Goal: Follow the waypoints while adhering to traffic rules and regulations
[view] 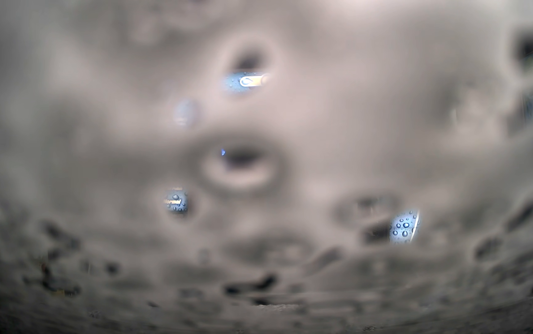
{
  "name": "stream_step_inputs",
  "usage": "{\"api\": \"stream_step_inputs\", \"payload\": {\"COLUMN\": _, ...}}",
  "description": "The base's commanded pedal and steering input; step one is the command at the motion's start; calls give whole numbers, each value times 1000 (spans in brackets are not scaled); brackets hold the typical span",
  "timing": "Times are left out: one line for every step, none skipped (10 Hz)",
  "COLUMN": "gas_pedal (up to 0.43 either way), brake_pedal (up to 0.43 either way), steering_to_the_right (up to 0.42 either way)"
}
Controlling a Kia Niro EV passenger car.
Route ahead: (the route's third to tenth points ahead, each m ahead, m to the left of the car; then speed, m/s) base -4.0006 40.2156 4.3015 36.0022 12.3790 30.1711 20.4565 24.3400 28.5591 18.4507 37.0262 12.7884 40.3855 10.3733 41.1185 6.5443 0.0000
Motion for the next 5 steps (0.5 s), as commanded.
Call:
{"api": "stream_step_inputs", "payload": {"gas_pedal": 0, "brake_pedal": 0, "steering_to_the_right": -15}}
{"api": "stream_step_inputs", "payload": {"gas_pedal": 0, "brake_pedal": 0, "steering_to_the_right": -14}}
{"api": "stream_step_inputs", "payload": {"gas_pedal": 0, "brake_pedal": 6, "steering_to_the_right": -15}}
{"api": "stream_step_inputs", "payload": {"gas_pedal": 0, "brake_pedal": 0, "steering_to_the_right": -14}}
{"api": "stream_step_inputs", "payload": {"gas_pedal": 0, "brake_pedal": 0, "steering_to_the_right": -14}}
